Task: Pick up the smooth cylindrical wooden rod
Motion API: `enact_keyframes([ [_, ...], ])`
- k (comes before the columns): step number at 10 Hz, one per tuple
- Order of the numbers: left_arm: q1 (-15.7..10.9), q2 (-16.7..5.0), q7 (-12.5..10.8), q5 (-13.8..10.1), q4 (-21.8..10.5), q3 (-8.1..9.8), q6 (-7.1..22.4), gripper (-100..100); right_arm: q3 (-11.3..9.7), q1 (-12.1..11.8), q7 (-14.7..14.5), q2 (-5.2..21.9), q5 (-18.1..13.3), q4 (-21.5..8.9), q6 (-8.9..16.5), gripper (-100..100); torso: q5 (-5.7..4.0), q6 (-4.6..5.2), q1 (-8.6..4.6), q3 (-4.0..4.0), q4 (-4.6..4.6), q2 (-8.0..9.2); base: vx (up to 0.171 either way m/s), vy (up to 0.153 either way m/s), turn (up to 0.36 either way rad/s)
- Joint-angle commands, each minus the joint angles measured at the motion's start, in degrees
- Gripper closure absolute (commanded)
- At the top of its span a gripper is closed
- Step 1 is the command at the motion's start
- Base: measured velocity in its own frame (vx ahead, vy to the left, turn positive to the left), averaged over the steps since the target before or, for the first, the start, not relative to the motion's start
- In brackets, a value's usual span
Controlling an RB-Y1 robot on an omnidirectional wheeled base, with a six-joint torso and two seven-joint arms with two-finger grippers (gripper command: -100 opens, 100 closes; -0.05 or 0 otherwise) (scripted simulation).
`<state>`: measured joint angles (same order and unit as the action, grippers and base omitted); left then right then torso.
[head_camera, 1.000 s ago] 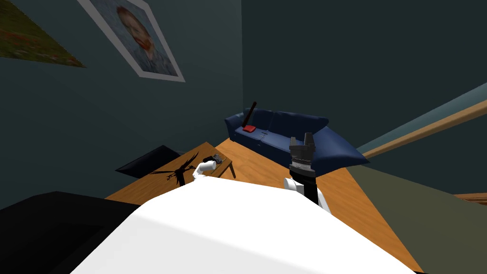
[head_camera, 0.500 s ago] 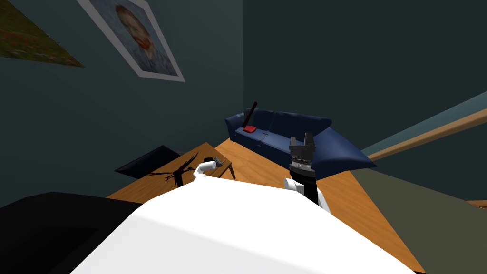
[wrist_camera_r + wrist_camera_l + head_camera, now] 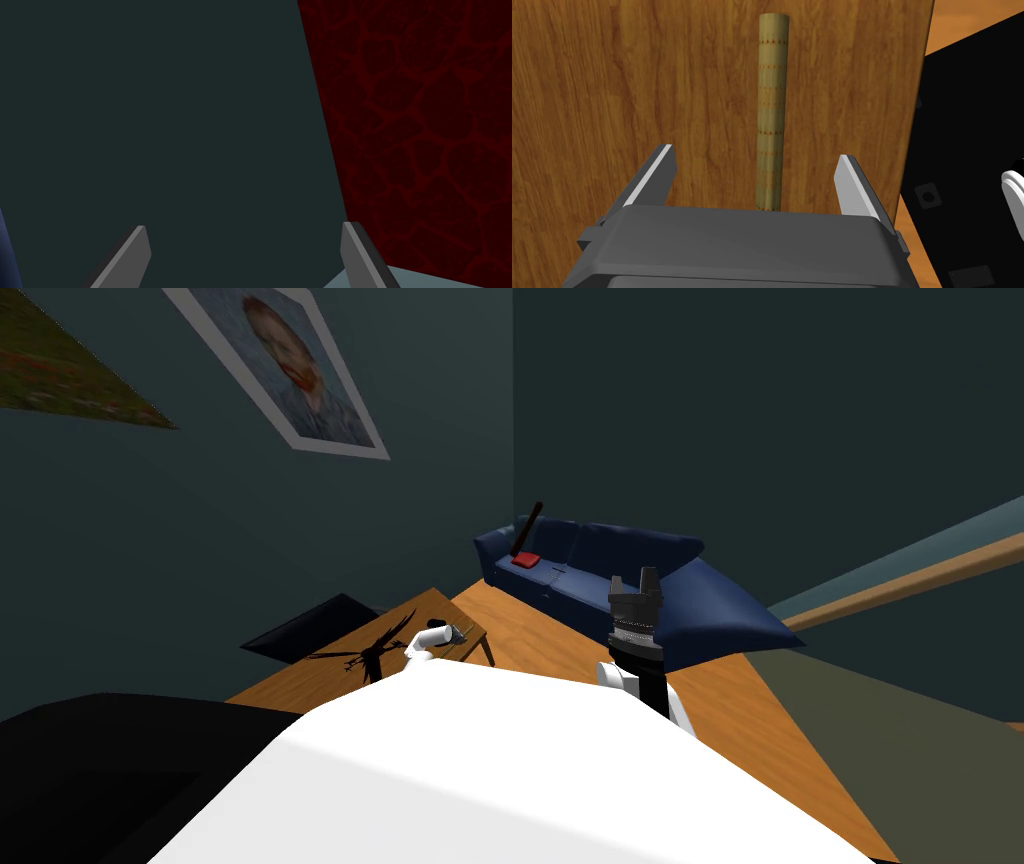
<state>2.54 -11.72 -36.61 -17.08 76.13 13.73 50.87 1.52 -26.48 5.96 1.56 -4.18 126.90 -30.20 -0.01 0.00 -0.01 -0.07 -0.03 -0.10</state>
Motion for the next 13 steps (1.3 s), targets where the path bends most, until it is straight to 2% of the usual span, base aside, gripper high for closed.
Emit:
enact_keyframes([
  [1, -0.85, -0.55, -0.85, -0.42, -1.89, 0.42, 2.23, -100, 0.0, 0.0, 0.0, 0.0, 0.0, 0.0, 0.0, 0, 0.0, 0.0, 0.0, 0.0, 0.0, 0.0, 0.041, -0.014, 0.029],
  [3, -1.52, -1.29, -1.61, -0.94, -3.43, 0.88, 4.42, -100, 0.0, 0.0, 0.0, 0.0, 0.0, 0.0, 0.0, 0, 0.0, 0.0, 0.0, -0.02, -0.01, -0.03, 0.04, -0.009, 0.019],
  [4, -1.22, -0.94, -1.37, -0.66, -2.83, 0.68, 3.54, -100, 0.0, 0.0, 0.0, 0.0, 0.0, 0.0, 0.0, 0, 0.01, 0.0, 0.02, -0.02, -0.01, -0.03, 0.018, -0.002, 0.004],
  [5, -1.27, -0.99, -1.45, -0.7, -2.96, 0.71, 3.76, 0, 0.0, 0.0, 0.0, 0.0, 0.0, 0.0, 0.0, 0, 0.01, 0.01, 0.03, 0.02, 0.0, 0.04, 0.0, 0.0, 0.0],
  [6, -1.43, -0.38, -0.74, -0.5, -4.98, 0.66, 1.73, -100, 0.0, 0.0, 0.0, 0.0, 0.0, 0.0, 0.0, 0, 0.01, 0.0, 0.04, 0.05, 0.02, 0.09, 0.034, 0.012, 0.027],
  [9, -1.67, 0.52, 0.32, -0.21, -8.03, 0.59, -1.28, -100, 0.0, 0.0, 0.0, 0.0, 0.0, 0.0, 0.0, 0, 0.03, 0.0, 0.11, -0.03, -0.02, -0.06, 0.05, 0.018, 0.022],
  [10, -1.66, 0.33, 0.02, -0.24, -7.37, 0.61, -0.5, -100, 0.0, 0.0, 0.0, 0.0, 0.0, 0.0, 0.0, 0, 0.02, 0.0, 0.08, -0.03, -0.02, -0.05, 0.02, 0.003, 0.004],
  [11, -1.68, 0.36, 0.1, -0.23, -7.49, 0.6, -0.73, 100, 0.0, 0.0, 0.0, 0.0, 0.0, 0.0, 0.0, 0, 0.01, 0.01, 0.06, 0.01, 0.0, 0.03, 0.0, 0.0, 0.0],
  [13, -1.67, 0.39, 0.08, -0.25, -7.48, 0.59, -0.67, 100, 0.0, 0.01, 0.0, 0.0, 0.0, 0.0, 0.0, 0, 0.01, 0.01, 0.08, 0.05, 0.02, 0.09, 0.0, 0.0, 0.0],
])
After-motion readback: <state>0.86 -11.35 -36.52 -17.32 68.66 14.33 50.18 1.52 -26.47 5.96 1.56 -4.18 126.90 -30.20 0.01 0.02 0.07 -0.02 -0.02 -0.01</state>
